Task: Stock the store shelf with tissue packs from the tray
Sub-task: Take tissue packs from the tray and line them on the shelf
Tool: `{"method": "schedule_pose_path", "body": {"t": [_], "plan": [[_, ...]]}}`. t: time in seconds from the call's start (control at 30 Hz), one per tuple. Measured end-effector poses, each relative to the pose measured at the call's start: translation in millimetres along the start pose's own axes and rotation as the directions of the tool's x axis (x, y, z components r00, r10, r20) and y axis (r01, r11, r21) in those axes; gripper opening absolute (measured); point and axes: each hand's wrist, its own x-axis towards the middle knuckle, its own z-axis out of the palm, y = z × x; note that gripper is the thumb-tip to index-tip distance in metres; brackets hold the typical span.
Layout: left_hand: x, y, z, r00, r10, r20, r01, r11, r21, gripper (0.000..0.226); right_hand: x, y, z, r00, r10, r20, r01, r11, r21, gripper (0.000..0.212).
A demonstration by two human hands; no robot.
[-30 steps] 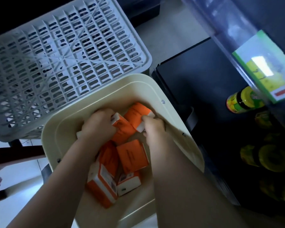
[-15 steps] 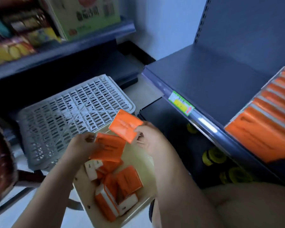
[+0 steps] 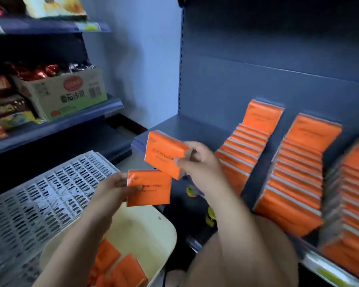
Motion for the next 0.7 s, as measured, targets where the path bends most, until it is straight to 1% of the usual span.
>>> {"method": "schedule_pose_path", "body": {"t": [0.13, 0.23, 0.4, 0.5, 0.6, 0.63, 0.7], "plan": [[-10, 41, 64, 0.986, 0.100, 0.133, -0.092, 0.994, -0.063, 0.028, -34, -32, -79, 0.986, -0.121, -0.111, 0.111, 0.990, -0.092, 0.032], [-21, 66, 118, 0.954, 0.160, 0.253, -0.140, 0.985, -0.097, 0.031, -66, -56, -140, 0.968, -0.164, -0.192, 0.132, 0.977, -0.170, 0.032], [-41, 101, 203, 0.884, 0.246, 0.397, -0.201, 0.968, -0.152, 0.035, -118, -85, -233, 0.914, -0.223, -0.339, 0.156, 0.965, -0.213, 0.031], [-56, 112, 255, 0.847, 0.278, 0.452, -0.222, 0.959, -0.173, 0.025, -140, -76, -281, 0.843, -0.238, -0.482, 0.181, 0.970, -0.162, 0.029], [-71, 112, 301, 0.826, 0.278, 0.490, -0.206, 0.958, -0.197, 0.021, -155, -60, -320, 0.760, -0.237, -0.605, 0.238, 0.968, -0.080, 0.033], [-74, 111, 315, 0.817, 0.284, 0.501, -0.210, 0.957, -0.201, 0.022, -159, -54, -333, 0.729, -0.209, -0.652, 0.255, 0.967, -0.024, 0.034], [-83, 112, 347, 0.786, 0.309, 0.536, -0.247, 0.951, -0.187, 0.024, -171, -45, -360, 0.645, -0.140, -0.751, 0.273, 0.960, 0.055, 0.033]]}}
